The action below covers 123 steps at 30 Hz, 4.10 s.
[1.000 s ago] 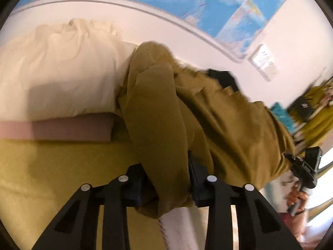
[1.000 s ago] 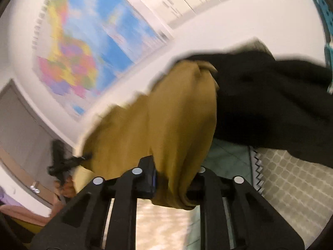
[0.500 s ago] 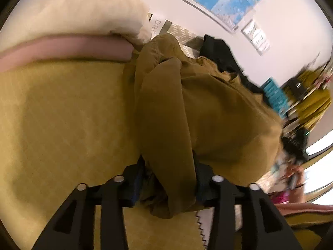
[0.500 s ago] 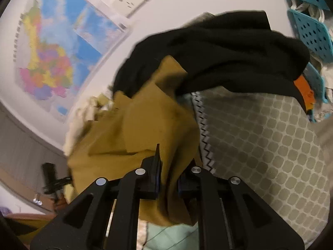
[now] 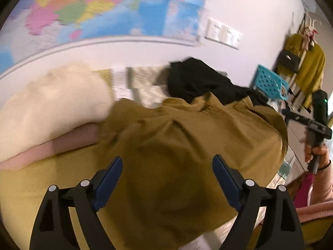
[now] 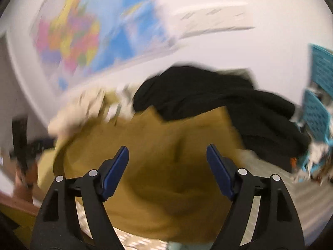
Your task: Fold large clothes
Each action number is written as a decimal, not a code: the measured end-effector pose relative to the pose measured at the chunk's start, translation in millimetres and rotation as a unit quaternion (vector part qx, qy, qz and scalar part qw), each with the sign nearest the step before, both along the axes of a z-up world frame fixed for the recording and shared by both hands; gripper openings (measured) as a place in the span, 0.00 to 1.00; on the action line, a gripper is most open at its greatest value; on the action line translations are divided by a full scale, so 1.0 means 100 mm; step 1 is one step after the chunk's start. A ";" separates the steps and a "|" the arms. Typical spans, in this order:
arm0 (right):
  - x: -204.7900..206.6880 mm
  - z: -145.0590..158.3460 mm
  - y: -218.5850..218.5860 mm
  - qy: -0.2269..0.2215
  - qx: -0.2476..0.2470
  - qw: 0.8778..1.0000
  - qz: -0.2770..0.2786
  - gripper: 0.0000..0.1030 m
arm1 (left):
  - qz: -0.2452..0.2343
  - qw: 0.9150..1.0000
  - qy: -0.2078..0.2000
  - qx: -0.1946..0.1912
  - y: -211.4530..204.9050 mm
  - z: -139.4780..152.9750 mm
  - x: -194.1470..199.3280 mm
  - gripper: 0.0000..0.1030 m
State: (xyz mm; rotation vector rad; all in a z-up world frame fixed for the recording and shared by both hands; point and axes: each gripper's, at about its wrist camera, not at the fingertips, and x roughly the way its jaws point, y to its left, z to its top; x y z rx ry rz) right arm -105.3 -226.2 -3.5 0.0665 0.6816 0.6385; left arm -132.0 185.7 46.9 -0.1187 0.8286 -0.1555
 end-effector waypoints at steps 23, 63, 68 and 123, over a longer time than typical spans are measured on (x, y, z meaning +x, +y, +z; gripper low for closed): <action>0.41 0.12 0.94 -0.080 -0.044 0.995 0.039 0.04 | 0.002 0.999 -0.010 -0.040 -0.14 -0.15 0.49 0.13; 0.88 -0.42 1.70 0.010 -0.116 0.989 0.093 0.09 | 0.007 0.999 0.032 0.004 -0.28 -0.47 0.74 0.14; 0.82 -0.32 1.50 0.004 -0.080 0.994 0.069 0.59 | 0.016 0.999 0.041 0.007 -0.23 -0.54 0.69 0.34; -0.37 -0.34 0.06 0.029 0.040 0.998 0.046 0.62 | 0.060 0.992 -0.003 0.109 -0.15 -0.48 -0.53 0.77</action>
